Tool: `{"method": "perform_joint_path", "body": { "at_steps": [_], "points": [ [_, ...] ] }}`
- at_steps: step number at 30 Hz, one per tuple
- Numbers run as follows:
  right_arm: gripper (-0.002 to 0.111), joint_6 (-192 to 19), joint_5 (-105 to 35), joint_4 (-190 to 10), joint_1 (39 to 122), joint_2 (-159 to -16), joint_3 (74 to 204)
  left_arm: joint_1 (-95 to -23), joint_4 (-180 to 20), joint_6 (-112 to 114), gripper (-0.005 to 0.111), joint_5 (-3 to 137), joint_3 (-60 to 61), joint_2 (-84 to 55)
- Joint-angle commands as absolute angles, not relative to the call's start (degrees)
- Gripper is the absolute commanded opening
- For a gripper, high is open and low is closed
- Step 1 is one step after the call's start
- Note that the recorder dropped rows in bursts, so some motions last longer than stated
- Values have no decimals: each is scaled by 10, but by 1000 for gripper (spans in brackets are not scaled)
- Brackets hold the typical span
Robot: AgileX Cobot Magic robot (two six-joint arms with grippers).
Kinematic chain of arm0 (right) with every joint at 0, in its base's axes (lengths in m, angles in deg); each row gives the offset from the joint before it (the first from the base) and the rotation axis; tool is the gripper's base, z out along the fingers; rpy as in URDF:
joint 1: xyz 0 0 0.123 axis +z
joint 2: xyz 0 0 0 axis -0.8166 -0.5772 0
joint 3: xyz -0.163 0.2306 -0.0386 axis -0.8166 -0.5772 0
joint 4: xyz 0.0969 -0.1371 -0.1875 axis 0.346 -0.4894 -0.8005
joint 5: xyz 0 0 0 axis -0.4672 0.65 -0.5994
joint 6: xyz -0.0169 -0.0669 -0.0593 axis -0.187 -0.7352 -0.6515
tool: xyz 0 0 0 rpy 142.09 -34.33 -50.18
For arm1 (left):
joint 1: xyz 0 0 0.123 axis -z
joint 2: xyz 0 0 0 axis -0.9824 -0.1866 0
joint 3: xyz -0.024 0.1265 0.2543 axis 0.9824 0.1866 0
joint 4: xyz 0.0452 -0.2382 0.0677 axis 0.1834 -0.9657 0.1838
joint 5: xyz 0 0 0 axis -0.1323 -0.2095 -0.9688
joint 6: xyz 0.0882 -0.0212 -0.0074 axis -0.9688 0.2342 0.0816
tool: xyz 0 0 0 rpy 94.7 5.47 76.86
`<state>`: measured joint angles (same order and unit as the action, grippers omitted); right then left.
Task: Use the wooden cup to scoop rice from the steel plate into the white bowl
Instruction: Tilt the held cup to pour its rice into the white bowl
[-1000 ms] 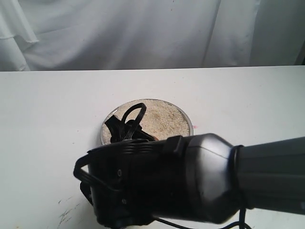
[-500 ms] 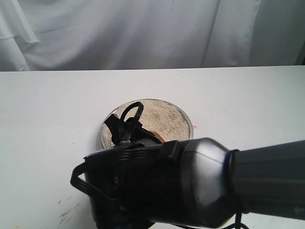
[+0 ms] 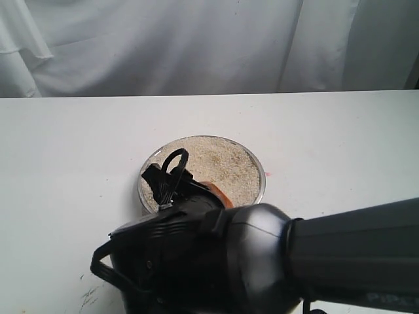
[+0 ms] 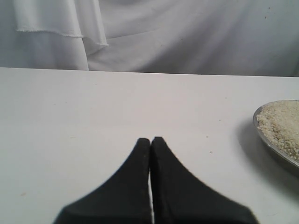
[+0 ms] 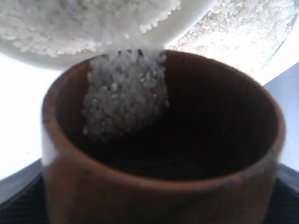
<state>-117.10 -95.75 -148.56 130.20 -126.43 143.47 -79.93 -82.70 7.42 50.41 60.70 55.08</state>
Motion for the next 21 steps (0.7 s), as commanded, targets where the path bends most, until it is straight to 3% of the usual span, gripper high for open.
{"method": "perform_joint_path", "body": {
  "at_steps": [1,21],
  "points": [
    [0,-1167,-965,-1510,1316,-1261,1434,-798,-827,76,0,508,610,554],
    [0,-1134,-989,-1562,1324,-1261,1434,-798,-827,76,0,508,610,554]
  ]
}}
